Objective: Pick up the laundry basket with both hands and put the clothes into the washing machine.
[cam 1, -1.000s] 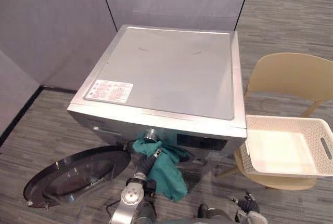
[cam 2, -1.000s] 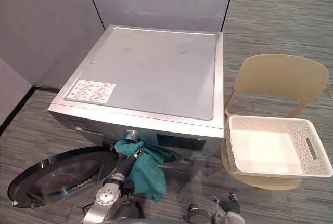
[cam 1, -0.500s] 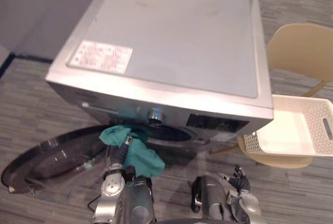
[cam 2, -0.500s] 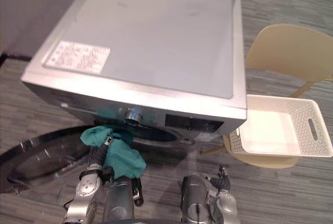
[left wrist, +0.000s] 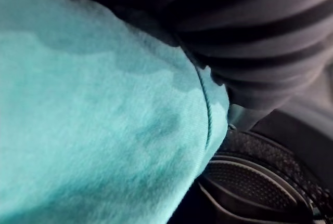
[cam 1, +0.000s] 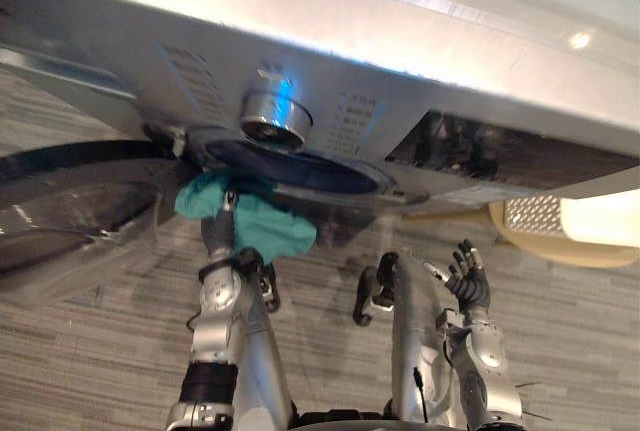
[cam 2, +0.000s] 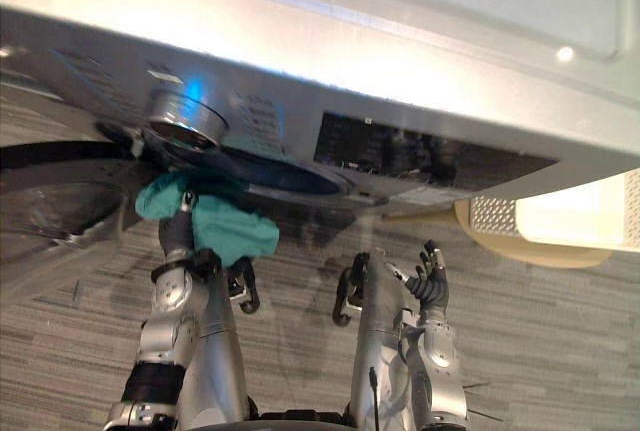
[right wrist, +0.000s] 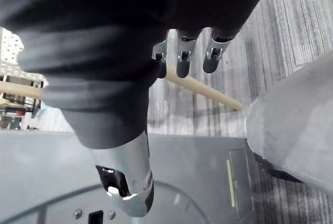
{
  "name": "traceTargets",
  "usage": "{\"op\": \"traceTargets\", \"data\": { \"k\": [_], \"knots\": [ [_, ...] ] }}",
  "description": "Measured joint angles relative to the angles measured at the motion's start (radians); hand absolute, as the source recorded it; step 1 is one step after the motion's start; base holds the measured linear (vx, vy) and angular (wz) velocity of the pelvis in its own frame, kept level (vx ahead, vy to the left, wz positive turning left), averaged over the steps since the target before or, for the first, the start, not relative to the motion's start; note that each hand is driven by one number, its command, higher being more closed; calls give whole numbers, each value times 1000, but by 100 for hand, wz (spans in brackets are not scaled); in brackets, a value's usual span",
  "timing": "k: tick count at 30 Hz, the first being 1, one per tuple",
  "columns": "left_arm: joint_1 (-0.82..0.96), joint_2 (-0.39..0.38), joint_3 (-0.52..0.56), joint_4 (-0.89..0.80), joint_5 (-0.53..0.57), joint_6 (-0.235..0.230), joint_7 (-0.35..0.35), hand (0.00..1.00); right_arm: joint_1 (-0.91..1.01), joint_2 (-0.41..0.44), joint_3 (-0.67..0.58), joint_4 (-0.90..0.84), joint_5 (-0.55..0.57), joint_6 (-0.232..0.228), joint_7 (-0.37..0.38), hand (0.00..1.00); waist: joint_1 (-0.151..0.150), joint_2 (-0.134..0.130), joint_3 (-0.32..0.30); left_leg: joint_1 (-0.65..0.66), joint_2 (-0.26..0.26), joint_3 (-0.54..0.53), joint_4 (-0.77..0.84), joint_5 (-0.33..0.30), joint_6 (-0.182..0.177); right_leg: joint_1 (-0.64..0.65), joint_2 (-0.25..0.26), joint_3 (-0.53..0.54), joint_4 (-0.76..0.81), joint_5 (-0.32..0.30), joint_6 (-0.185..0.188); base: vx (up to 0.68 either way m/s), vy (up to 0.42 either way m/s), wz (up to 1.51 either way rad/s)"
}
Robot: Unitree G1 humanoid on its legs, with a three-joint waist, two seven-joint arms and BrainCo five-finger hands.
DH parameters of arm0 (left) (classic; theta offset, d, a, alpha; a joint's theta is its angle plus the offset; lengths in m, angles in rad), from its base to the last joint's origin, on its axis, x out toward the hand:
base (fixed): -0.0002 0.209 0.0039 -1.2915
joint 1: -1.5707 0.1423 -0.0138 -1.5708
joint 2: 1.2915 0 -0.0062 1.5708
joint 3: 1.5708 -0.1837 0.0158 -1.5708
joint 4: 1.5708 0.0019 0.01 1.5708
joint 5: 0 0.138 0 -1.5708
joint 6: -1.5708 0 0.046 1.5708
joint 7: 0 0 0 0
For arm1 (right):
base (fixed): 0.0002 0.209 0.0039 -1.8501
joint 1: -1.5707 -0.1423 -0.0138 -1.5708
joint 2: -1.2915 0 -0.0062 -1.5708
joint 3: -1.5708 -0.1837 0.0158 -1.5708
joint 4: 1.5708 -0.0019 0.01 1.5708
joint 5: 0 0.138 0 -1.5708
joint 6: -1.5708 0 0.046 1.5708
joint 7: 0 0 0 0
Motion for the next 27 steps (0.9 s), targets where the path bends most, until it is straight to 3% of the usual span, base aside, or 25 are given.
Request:
{"op": "traceTargets", "data": {
  "k": [5,10,15,16,24,27],
  "knots": [
    [-211,34,-55,-26,1,-1,30,100,31,19,4,-187,9,-22,-14,0,-19,-2,1,-155,5,-7,81,-1,3,-166,4,28,86,1,0,-59,-52,-11],
    [-496,147,-105,-54,13,-2,85,100,90,32,43,-344,9,-52,-9,0,-52,-7,1,-266,27,-28,141,-3,7,-274,24,40,136,2,-3,8,-67,-16],
    [-726,272,-131,-54,43,-5,119,100,89,32,51,-399,8,-66,12,0,-79,-23,7,-288,53,-28,156,-4,8,-304,45,44,143,9,-8,22,-72,-14],
    [-762,297,-143,-52,49,-8,126,0,89,32,51,-405,8,-71,15,0,-85,-24,7,-294,54,-29,155,-4,8,-310,46,44,142,11,-10,6,-81,-14],
    [-1004,418,-175,119,102,-22,148,0,87,28,60,-419,13,-78,55,0,-103,-35,0,-349,73,-26,157,0,15,-370,64,41,128,50,-7,6,-54,-11],
    [-1061,447,-216,260,163,17,114,0,87,25,58,-419,22,-78,68,0,-103,-36,0,-357,71,-24,157,4,21,-373,62,41,123,56,-3,34,-43,0]
  ]
}}
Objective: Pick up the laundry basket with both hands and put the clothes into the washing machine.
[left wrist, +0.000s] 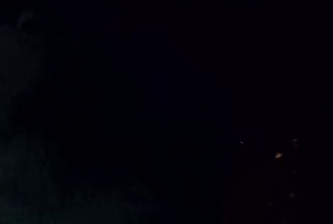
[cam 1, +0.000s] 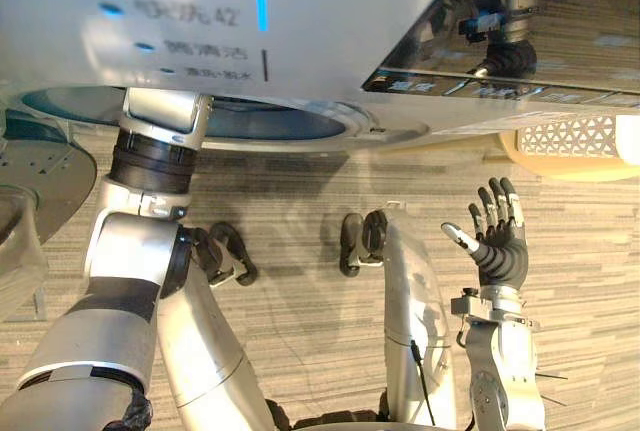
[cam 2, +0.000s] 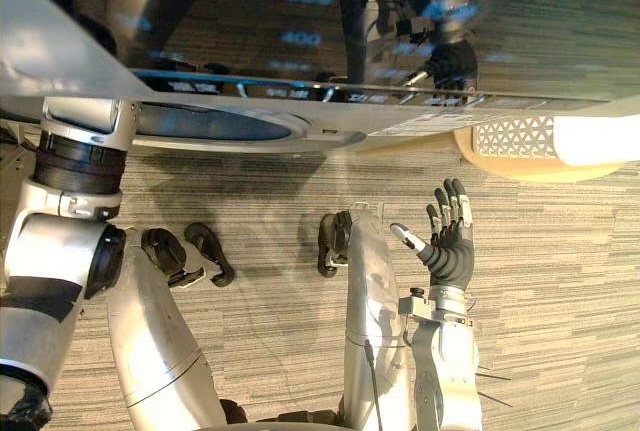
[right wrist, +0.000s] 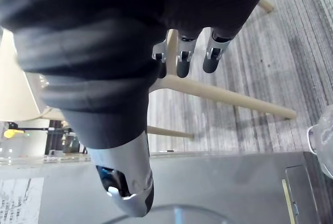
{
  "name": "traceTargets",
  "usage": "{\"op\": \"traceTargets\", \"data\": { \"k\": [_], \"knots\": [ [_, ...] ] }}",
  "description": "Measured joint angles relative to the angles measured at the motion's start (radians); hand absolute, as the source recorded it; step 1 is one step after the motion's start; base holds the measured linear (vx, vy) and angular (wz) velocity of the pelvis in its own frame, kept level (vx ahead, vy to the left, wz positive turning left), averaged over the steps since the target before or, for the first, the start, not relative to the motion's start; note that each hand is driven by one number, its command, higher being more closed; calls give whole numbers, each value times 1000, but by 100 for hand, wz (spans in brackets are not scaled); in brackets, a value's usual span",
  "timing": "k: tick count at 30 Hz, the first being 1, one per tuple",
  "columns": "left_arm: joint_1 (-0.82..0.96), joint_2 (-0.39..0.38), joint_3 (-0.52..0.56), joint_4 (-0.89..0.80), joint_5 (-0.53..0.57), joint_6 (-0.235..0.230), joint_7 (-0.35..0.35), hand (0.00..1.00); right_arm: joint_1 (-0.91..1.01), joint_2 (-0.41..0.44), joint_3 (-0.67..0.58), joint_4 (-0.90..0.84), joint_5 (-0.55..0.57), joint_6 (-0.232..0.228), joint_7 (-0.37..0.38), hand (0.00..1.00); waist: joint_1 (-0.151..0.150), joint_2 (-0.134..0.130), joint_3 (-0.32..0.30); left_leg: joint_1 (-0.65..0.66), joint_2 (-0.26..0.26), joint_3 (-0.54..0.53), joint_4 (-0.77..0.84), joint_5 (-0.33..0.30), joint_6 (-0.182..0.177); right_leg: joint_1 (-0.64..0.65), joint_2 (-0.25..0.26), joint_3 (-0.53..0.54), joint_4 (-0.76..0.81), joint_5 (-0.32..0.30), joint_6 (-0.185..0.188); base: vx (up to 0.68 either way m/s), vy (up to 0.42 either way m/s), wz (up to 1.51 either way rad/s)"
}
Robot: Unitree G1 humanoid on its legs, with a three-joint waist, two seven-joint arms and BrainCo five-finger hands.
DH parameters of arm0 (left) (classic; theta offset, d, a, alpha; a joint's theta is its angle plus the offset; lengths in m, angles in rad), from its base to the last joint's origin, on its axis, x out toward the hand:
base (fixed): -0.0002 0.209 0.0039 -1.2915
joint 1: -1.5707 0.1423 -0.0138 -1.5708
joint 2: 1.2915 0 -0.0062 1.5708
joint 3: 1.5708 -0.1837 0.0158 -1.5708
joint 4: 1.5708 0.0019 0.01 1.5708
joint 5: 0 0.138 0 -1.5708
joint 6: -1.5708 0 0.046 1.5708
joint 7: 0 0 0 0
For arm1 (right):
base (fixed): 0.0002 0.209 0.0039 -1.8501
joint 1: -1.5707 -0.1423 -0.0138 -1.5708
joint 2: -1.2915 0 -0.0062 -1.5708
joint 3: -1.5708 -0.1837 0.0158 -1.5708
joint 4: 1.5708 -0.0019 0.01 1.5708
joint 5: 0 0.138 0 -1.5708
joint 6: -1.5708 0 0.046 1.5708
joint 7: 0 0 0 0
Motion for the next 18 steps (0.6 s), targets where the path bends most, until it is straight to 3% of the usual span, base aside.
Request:
{"op": "traceTargets", "data": {
  "k": [2,4,7,11,18],
  "knots": [
    [-43,-2,-13,130,66,48,-65,0,-33,10,-3,68,9,-9,12,0,-1,-7,-4,0,-2,1,-2,3,5,3,-2,0,-3,1,1,24,-17,1],
    [-88,-27,-23,258,239,143,-157,0,-148,27,-26,277,-10,7,-5,0,-1,-16,-10,1,-7,3,-5,8,10,6,-7,-2,-6,3,0,55,-40,6],
    [-114,-84,-23,350,451,208,-227,0,-268,33,-43,416,-33,24,-34,0,0,-18,-8,3,-22,12,-14,18,16,5,-21,2,-4,3,0,42,-41,16],
    [-112,-106,-43,396,628,234,-300,0,-379,4,-64,472,-20,23,-41,0,7,-19,-8,4,-23,15,-40,33,14,5,-22,2,-26,15,-3,31,-54,2],
    [-39,-114,-55,396,575,232,-361,0,-629,-72,-122,688,74,48,-45,0,17,-19,-8,28,-23,16,-60,39,6,27,-21,-9,-40,16,-4,34,-54,2]
  ]
}}
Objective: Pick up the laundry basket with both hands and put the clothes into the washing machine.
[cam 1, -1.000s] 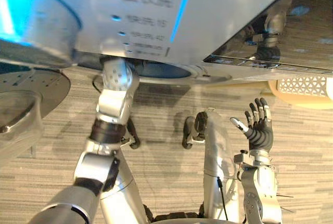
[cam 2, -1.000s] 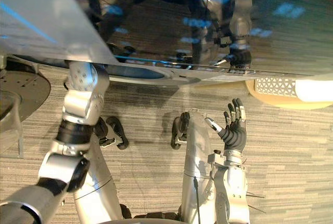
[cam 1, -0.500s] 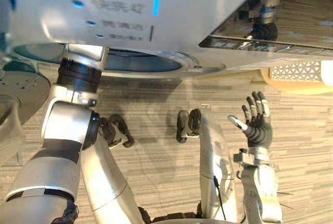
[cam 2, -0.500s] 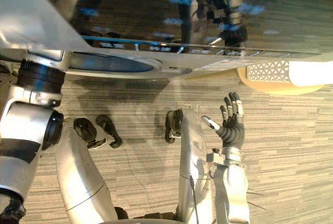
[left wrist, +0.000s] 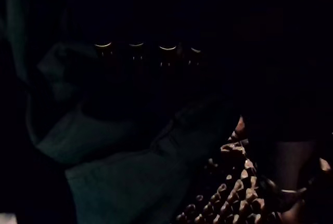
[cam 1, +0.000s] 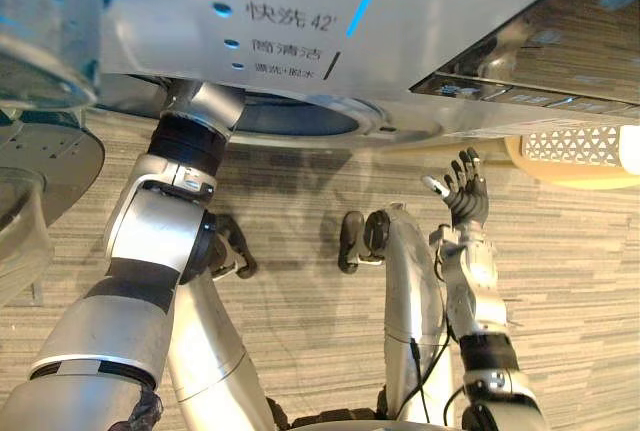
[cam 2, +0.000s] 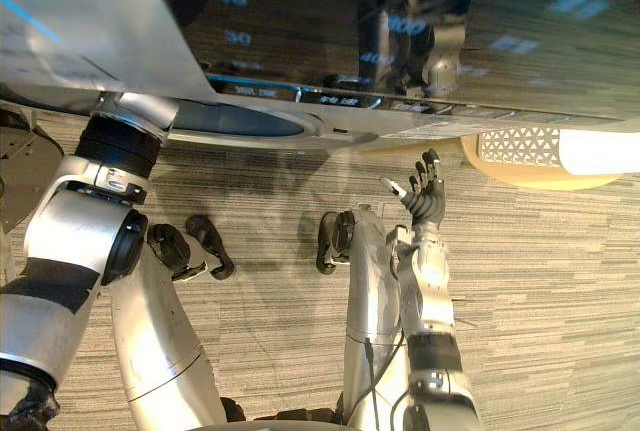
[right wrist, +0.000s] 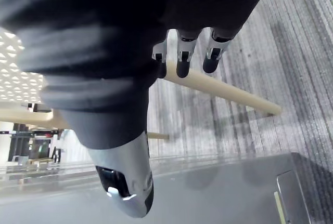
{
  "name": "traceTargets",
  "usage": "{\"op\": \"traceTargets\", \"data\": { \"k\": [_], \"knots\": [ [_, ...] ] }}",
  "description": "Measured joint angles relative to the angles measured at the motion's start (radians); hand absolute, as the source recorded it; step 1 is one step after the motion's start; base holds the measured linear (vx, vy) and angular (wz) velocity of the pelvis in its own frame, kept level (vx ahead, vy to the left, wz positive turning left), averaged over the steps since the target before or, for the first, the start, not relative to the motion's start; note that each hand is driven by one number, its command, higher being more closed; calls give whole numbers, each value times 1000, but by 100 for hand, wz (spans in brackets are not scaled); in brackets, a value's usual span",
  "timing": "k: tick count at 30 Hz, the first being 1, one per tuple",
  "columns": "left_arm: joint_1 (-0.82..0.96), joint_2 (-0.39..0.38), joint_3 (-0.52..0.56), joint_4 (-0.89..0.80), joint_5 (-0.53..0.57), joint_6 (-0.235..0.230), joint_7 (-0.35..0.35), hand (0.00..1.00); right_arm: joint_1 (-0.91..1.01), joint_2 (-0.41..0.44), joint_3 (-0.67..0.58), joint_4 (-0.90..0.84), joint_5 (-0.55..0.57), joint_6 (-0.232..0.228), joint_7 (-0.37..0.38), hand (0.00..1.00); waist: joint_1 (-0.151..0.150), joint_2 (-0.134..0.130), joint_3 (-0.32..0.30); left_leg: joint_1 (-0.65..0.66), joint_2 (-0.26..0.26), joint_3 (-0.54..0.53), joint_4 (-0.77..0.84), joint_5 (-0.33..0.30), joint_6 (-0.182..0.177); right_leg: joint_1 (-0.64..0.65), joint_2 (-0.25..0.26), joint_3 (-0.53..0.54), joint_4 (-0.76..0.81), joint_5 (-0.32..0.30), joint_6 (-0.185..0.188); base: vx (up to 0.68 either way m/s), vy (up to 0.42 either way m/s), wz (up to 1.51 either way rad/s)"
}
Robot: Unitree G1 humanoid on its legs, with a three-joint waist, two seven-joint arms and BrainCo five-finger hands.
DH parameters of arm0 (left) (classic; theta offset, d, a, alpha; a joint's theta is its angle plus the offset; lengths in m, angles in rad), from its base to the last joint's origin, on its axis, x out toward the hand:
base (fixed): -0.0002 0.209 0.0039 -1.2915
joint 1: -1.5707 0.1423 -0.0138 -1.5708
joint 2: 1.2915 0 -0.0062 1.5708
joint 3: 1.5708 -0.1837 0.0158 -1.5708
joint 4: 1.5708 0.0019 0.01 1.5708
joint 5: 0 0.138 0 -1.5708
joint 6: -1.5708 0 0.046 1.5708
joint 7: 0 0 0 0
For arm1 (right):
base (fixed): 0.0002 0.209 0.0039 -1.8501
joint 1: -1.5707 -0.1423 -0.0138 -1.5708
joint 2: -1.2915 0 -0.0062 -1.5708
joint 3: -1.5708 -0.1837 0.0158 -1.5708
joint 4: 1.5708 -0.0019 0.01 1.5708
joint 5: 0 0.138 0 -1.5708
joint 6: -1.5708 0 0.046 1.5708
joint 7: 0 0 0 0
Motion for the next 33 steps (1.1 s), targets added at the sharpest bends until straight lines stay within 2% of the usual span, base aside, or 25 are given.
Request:
{"op": "traceTargets", "data": {
  "k": [2,5,8,11,13,15,17,20,21,23,27,29,31,33],
  "knots": [
    [16,-20,0,-2,-18,0,1,0,-75,-12,-4,88,26,9,-3,0,20,0,0,10,-3,-6,-12,7,-7,15,-1,-10,-10,0,0,34,-66,5],
    [30,-21,3,-13,-18,0,14,0,-148,-20,-7,142,49,30,-8,0,24,0,0,16,-17,-10,-25,17,-11,23,-13,-14,-12,0,-1,41,-70,15],
    [61,-18,9,-54,-18,1,59,0,-171,-57,-7,184,63,42,-14,0,43,0,0,32,-24,-14,-39,28,-15,43,-19,-22,-17,0,-1,21,-66,12],
    [161,-15,38,-205,-18,2,108,0,-169,-56,8,204,64,44,-17,0,47,1,0,68,-35,-13,-74,45,-17,85,-33,-37,-40,-1,-9,7,-75,18],
    [264,-18,87,-366,-43,-3,142,0,-150,-55,15,199,62,44,-17,0,56,1,-1,95,-41,-14,-106,60,-23,113,-35,-47,-63,2,-15,-7,-95,13],
    [358,-21,134,-477,-85,-18,175,0,-106,-48,28,150,60,43,-17,0,63,6,-3,111,-46,-14,-125,65,-29,127,-36,-51,-76,2,-20,0,-78,11],
    [532,-28,188,-617,-184,-71,233,0,5,-19,47,37,28,34,-15,0,80,7,-5,136,-49,-15,-154,75,-40,155,-36,-65,-98,1,-30,22,-89,11],
    [710,-69,222,-696,-240,-109,267,0,123,9,49,-54,-19,31,-14,0,102,8,-6,176,-53,-15,-185,81,-47,199,-35,-80,-125,-2,-36,40,-77,10],
    [744,-77,234,-708,-252,-118,267,0,141,14,49,-68,-25,31,-14,0,102,8,-8,183,-53,-14,-191,81,-48,207,-36,-81,-131,-2,-36,35,-58,5],
    [878,-139,241,-727,-283,-131,263,0,225,27,49,-106,-60,30,-14,0,101,21,-69,187,-58,-12,-213,81,-48,215,-36,-88,-155,-2,-36,33,-37,5],
    [1055,-232,240,-729,-348,-147,236,0,322,47,70,-113,-116,31,-12,0,103,32,-101,282,-68,-1,-270,83,-52,307,-40,-95,-210,-3,-36,65,-51,11],
    [1146,-267,240,-728,-378,-153,215,0,372,51,88,-113,-138,32,-10,0,103,40,-114,351,-69,9,-317,84,-54,373,-37,-100,-257,-1,-35,64,-50,8],
    [1254,-304,240,-698,-392,-160,194,0,438,59,88,-112,-159,34,1,0,105,56,-144,450,-78,15,-396,96,-71,481,-34,-125,-337,7,-35,95,-58,20],
    [1310,-320,245,-633,-423,-165,180,0,477,60,90,-102,-176,35,4,0,107,57,-161,548,-91,27,-480,119,-76,578,-36,-141,-413,17,-31,130,-61,29]
  ]
}}
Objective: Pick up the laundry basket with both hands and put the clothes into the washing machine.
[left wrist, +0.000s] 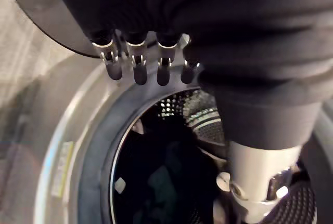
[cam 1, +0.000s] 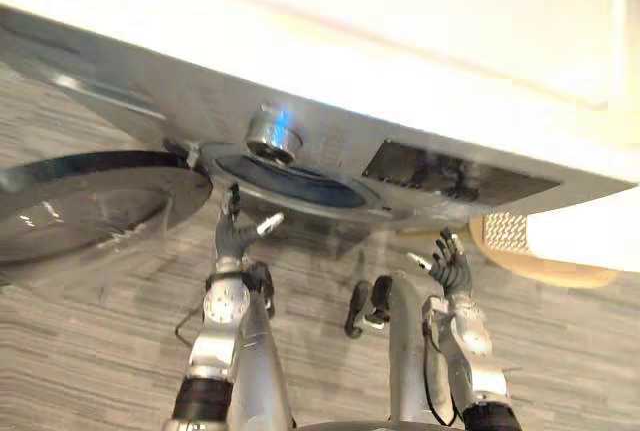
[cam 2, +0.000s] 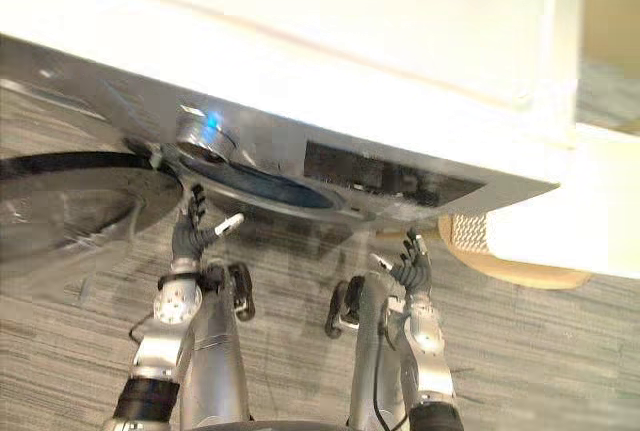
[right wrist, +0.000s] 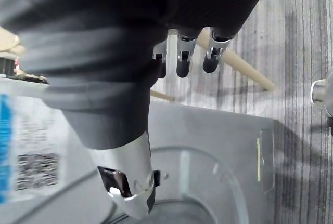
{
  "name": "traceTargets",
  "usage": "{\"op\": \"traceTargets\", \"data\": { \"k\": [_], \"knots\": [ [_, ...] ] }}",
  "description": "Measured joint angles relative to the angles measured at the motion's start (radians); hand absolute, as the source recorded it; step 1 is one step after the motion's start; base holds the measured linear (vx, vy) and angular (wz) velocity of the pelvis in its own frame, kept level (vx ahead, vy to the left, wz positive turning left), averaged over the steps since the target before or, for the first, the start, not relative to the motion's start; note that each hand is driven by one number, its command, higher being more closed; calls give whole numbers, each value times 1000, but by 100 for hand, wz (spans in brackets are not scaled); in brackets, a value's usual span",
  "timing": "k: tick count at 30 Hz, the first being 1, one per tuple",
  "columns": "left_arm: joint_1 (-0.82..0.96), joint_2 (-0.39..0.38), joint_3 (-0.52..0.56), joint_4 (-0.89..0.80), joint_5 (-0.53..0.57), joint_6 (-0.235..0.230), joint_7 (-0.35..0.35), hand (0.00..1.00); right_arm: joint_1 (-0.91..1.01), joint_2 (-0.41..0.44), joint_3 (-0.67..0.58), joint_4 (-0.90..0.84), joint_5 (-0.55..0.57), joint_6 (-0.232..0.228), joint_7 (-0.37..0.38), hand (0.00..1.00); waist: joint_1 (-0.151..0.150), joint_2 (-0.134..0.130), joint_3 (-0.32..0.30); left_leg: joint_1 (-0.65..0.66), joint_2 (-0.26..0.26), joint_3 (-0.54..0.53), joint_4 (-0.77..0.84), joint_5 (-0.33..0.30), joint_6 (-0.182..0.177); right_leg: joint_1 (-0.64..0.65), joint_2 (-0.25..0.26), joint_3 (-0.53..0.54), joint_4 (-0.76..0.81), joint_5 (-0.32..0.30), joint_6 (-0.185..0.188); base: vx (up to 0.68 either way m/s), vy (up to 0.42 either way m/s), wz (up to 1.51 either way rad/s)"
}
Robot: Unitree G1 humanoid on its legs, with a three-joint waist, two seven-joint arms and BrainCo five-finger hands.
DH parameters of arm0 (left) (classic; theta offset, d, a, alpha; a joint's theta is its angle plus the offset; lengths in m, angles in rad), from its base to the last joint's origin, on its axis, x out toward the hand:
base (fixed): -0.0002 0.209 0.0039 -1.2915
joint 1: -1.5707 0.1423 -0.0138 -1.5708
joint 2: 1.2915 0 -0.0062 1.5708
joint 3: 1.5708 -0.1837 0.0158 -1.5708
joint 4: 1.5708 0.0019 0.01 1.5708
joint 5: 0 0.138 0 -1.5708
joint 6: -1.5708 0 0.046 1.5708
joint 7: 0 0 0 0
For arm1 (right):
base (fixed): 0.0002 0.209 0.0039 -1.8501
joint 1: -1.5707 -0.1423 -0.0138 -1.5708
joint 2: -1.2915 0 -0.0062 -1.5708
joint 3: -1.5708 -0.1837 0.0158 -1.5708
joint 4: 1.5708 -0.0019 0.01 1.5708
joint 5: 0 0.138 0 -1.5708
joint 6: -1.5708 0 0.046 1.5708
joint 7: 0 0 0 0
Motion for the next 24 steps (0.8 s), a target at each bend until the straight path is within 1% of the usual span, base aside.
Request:
{"op": "traceTargets", "data": {
  "k": [1,2,3,5,6,9,11,12,13,17,19,21,22,24],
  "knots": [
    [23,-10,4,44,-13,0,-8,0,8,0,0,18,-1,1,1,0,-1,4,-5,59,-6,5,-49,8,-7,63,1,-14,-51,10,-1,184,-57,38],
    [56,-19,6,112,-51,-2,-16,0,19,0,1,57,-10,1,1,0,-3,6,-16,162,-12,24,-141,37,-7,165,2,-31,-138,32,7,200,-46,30],
    [70,-20,6,137,-64,-2,-23,0,25,1,5,73,-18,0,1,0,-3,4,-22,205,-15,36,-178,52,-15,204,2,-34,-173,43,9,179,-30,24],
    [123,-35,5,223,-90,-12,-32,0,38,-1,19,147,-39,1,2,0,0,4,-61,348,-33,77,-318,91,-18,332,5,-43,-307,84,25,188,-3,6],
    [135,-37,5,246,-97,-14,-33,0,38,0,19,169,-40,2,0,0,1,5,-68,383,-36,89,-350,99,-17,364,6,-44,-340,94,31,186,24,-1],
    [156,-43,6,391,-107,-22,-54,0,47,-5,18,290,-61,7,1,0,-2,18,-112,546,-54,131,-509,139,-21,519,21,-57,-518,155,49,153,38,-3],
    [151,-40,9,471,-106,-22,-61,0,40,-18,19,360,-72,6,2,0,-7,25,-138,601,-68,144,-600,174,-19,575,32,-59,-619,199,57,110,40,-6],
    [149,-37,9,526,-105,-22,-72,0,28,-29,23,426,-78,6,4,0,-8,28,-157,652,-80,157,-679,208,-19,615,42,-58,-705,239,61,171,58,-12],
    [143,-35,9,572,-102,-21,-72,0,17,-40,26,484,-79,8,8,0,-8,31,-163,706,-95,174,-765,245,-19,662,50,-58,-790,279,67,144,44,-14],
    [135,-21,8,646,-65,-20,-73,0,-2,-58,25,597,-81,19,21,0,-9,46,-172,843,-125,209,-930,310,-19,783,65,-49,-952,360,78,103,42,-13],
    [134,-17,4,661,-63,-21,-74,0,-13,-58,26,617,-94,21,21,0,-9,46,-173,899,-135,232,-990,334,-19,813,67,-31,-984,379,79,20,35,-29],
    [131,-13,0,666,-62,-21,-75,0,-27,-58,26,624,-106,23,21,0,-10,50,-176,924,-143,257,-1032,354,-18,808,72,-6,-993,397,78,-28,41,-37],
    [120,-13,-2,680,-55,-22,-75,0,-40,-59,26,627,-109,24,20,0,-11,51,-176,917,-146,265,-1034,359,-15,788,71,4,-981,401,79,-75,32,-32],
    [90,-13,-6,706,-43,-21,-74,0,-65,-61,40,637,-117,29,19,0,-16,51,-175,874,-147,270,-1010,364,-7,711,65,15,-902,401,78,-148,24,-18]
  ]
}}
